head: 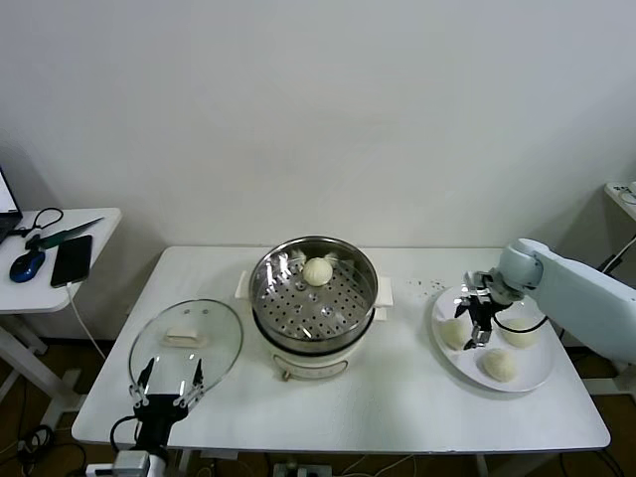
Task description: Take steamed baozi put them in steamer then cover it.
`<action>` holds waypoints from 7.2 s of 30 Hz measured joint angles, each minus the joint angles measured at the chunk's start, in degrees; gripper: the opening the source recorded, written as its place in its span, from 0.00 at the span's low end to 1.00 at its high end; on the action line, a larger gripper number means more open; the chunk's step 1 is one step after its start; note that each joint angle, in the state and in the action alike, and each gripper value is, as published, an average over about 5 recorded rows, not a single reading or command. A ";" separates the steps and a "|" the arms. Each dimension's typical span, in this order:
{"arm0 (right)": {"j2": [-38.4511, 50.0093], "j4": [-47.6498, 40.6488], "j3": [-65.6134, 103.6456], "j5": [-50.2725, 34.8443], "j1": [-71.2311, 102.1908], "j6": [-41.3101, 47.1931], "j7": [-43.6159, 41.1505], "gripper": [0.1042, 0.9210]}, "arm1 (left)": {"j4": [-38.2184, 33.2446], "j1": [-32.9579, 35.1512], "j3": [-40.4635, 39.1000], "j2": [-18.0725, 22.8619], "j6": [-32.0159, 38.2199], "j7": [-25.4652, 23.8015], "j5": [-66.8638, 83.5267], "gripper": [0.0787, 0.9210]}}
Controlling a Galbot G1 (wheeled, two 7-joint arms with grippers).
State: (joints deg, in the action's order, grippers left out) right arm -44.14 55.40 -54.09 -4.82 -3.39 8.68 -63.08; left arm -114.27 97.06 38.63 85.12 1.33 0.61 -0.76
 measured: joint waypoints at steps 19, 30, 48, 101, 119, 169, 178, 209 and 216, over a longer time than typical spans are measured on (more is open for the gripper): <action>-1.05 -1.81 0.52 -0.27 0.21 -0.41 -0.34 0.74 | 0.37 0.24 0.02 0.14 0.39 0.09 -0.36 0.88; -0.82 0.48 -8.68 -8.89 -13.42 0.63 -0.22 0.73 | 0.13 0.37 -0.63 0.14 0.48 0.08 -0.35 0.88; -17.27 3.08 -26.22 -30.73 -37.42 6.08 3.29 0.73 | 0.62 -0.03 -2.73 -1.01 1.00 -0.15 -1.07 0.88; -37.34 4.07 -33.78 -38.71 -31.60 11.59 11.25 0.88 | 0.52 0.61 -1.25 -1.59 1.63 -0.11 -0.39 0.88; -10.76 18.85 -36.48 -30.76 -42.64 6.12 2.85 0.88 | 0.01 0.02 -0.98 -1.45 0.45 -0.70 -0.41 0.88; 12.04 12.55 -3.42 6.31 1.48 -1.39 -0.89 0.87 | -0.23 2.78 -1.25 0.56 -0.24 -0.51 -3.70 0.88; 11.84 12.02 -2.84 6.56 1.79 -2.10 -1.32 0.75 | -0.30 2.98 -1.32 0.57 -0.23 -0.47 -3.51 0.88; -9.07 15.08 -21.07 6.37 -35.86 -31.80 -5.94 0.71 | -0.77 4.31 -1.34 0.84 -0.03 -0.56 -3.35 0.88; -18.52 15.49 -20.48 6.66 -37.03 -35.79 -6.24 0.71 | -1.16 5.08 -0.86 0.40 0.04 -0.59 -2.63 0.88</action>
State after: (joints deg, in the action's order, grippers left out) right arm -62.66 70.89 -74.58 1.84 -40.42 -27.11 -69.32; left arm -115.43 102.13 37.77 85.52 1.36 0.02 -3.39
